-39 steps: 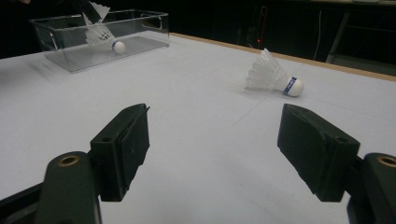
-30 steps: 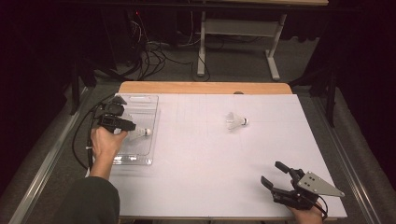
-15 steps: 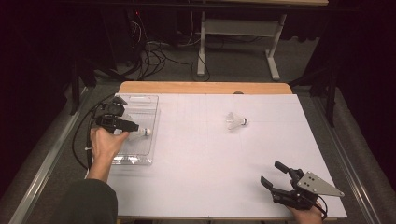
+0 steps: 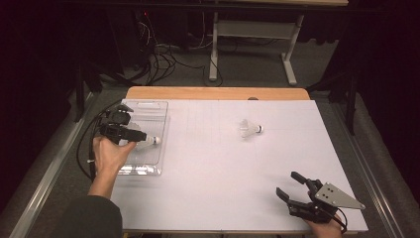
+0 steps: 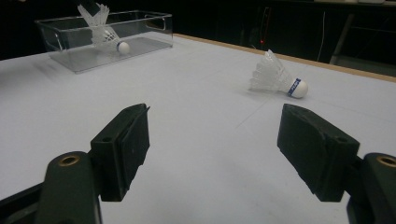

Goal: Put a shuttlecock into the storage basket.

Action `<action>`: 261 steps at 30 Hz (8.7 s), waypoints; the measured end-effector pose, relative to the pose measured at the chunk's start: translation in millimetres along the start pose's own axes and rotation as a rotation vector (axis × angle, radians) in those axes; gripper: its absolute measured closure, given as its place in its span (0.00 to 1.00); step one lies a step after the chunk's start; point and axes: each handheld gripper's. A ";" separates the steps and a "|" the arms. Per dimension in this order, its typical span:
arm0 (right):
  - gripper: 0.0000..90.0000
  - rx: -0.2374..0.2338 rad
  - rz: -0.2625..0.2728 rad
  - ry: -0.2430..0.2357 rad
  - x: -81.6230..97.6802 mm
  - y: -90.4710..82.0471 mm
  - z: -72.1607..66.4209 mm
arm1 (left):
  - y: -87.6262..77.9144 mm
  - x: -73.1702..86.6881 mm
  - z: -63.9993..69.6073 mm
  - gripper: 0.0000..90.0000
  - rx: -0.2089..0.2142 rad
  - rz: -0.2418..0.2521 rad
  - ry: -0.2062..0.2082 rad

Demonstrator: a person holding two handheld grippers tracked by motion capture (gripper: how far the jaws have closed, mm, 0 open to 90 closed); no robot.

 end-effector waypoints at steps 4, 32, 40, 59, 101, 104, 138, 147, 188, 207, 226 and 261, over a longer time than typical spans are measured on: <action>0.29 0.000 0.000 -0.002 -0.1 0.1 -0.2 | -2.1 6.0 -0.7 0.17 0.010 0.023 -0.004; 0.29 -0.002 -0.003 -0.002 -0.3 1.4 -1.4 | -11.1 35.9 2.3 0.22 0.122 0.203 -0.028; 0.29 -0.004 -0.005 -0.003 -0.3 1.4 -1.0 | -15.5 45.9 4.0 0.26 0.153 0.273 -0.039; 0.28 -0.006 -0.004 -0.001 0.0 1.9 -0.7 | -18.2 68.7 0.8 0.31 0.226 0.422 -0.070; 0.28 -0.007 -0.005 -0.004 -0.4 2.3 -1.6 | -22.4 115.1 0.9 0.32 0.199 0.662 -0.052; 0.28 -0.009 -0.006 -0.005 -0.4 2.3 -1.4 | -22.9 118.4 1.4 0.32 0.199 0.667 -0.051; 0.28 -0.012 -0.005 -0.005 -0.4 3.2 -1.1 | -28.0 157.8 11.7 0.31 0.218 0.677 -0.017; 0.28 -0.011 -0.006 -0.004 -0.5 3.8 -1.2 | -28.1 170.3 17.3 0.31 0.229 0.677 -0.001; 0.27 0.007 -0.031 0.008 -11.0 14.6 5.7 | -19.9 194.0 18.2 0.29 0.283 0.654 -0.031; 0.30 0.036 -0.193 0.040 -33.4 47.7 23.5 | -16.5 191.5 20.9 0.29 0.290 0.639 -0.019; 0.33 0.098 -0.444 0.059 -65.7 111.4 52.0 | -16.5 190.9 21.8 0.29 0.295 0.638 -0.011; 0.37 0.212 -0.743 0.104 -124.9 220.6 63.8 | -16.1 189.3 23.0 0.28 0.306 0.636 0.002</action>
Point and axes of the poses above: each handheld gripper's, and its own axes: y roughly forward along the jaws, x roughly out of its underside, z roughly to its right, and after that the axes turned 2 degrees about -x, right-handed
